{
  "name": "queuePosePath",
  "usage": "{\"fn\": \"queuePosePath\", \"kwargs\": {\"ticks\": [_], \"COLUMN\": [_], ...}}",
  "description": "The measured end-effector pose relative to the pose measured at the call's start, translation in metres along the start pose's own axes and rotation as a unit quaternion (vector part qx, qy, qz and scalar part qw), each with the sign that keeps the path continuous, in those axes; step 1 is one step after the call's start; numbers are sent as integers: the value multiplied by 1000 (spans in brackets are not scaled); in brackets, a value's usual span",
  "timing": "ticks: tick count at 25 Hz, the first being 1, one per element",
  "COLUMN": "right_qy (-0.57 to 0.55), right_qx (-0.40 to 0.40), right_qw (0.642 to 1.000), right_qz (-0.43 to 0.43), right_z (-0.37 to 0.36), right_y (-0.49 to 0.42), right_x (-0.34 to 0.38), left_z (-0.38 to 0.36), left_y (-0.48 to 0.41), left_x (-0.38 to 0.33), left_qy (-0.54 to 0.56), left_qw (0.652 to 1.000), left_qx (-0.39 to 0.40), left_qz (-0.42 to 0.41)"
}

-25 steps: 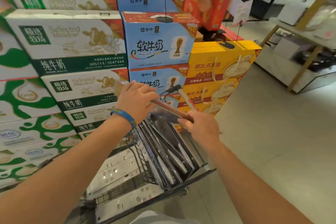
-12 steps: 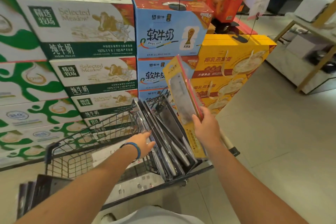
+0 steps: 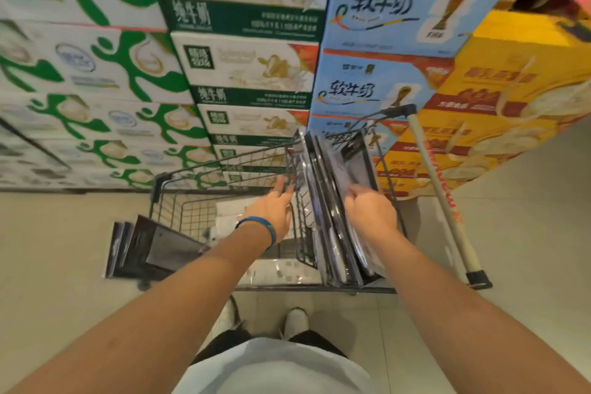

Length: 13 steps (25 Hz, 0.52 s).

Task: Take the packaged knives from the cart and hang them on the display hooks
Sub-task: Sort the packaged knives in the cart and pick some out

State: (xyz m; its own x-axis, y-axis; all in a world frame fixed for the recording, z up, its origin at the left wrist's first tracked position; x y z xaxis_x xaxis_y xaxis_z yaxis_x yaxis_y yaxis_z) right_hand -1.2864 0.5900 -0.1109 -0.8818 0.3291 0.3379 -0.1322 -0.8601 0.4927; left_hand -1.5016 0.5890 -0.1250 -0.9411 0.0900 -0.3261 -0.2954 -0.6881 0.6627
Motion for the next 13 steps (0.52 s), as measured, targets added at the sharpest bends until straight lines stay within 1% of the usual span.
{"fn": "queuePosePath", "kwargs": {"ticks": [3,4,6,7,8,10,11,12,13], "right_qy": [50,70,114,122,116,106,118,138,143], "right_qx": [80,84,56,46,57,129,166,187,179], "right_qw": [996,994,992,991,991,985,977,970,971], "right_qz": [0,-1,-4,-11,-22,-55,-65,-69,-67], "right_z": [-17,-15,-8,-4,-4,-16,-28,-38,-43], "right_y": [-4,-7,-13,-15,-14,-10,-8,-7,-5], "right_x": [14,18,26,27,28,27,24,22,22], "left_z": [1,2,-5,-12,-20,-34,-39,-41,-41], "left_y": [0,0,2,4,5,6,6,6,7], "left_x": [1,1,2,0,-2,-3,-2,2,6], "left_qy": [12,13,5,-1,8,67,100,130,161], "left_qw": [1000,1000,1000,1000,999,995,992,989,984], "left_qx": [9,13,19,29,44,68,70,68,65], "left_qz": [15,11,-3,-10,-16,-25,-29,-35,-43]}}
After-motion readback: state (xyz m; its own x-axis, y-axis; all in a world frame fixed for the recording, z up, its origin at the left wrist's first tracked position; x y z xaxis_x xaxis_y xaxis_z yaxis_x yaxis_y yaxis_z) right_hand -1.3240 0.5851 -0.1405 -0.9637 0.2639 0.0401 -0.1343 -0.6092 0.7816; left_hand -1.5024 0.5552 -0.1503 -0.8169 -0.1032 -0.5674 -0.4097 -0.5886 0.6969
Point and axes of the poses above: each hand's wrist, its own y-axis away from the middle knuckle, its own z-axis out of the back of the hand, x = y × z, the point moved 4 cm from there along -y, towards the middle knuckle, and after that the axes turned 12 degrees about x, right-handed, at the moved point
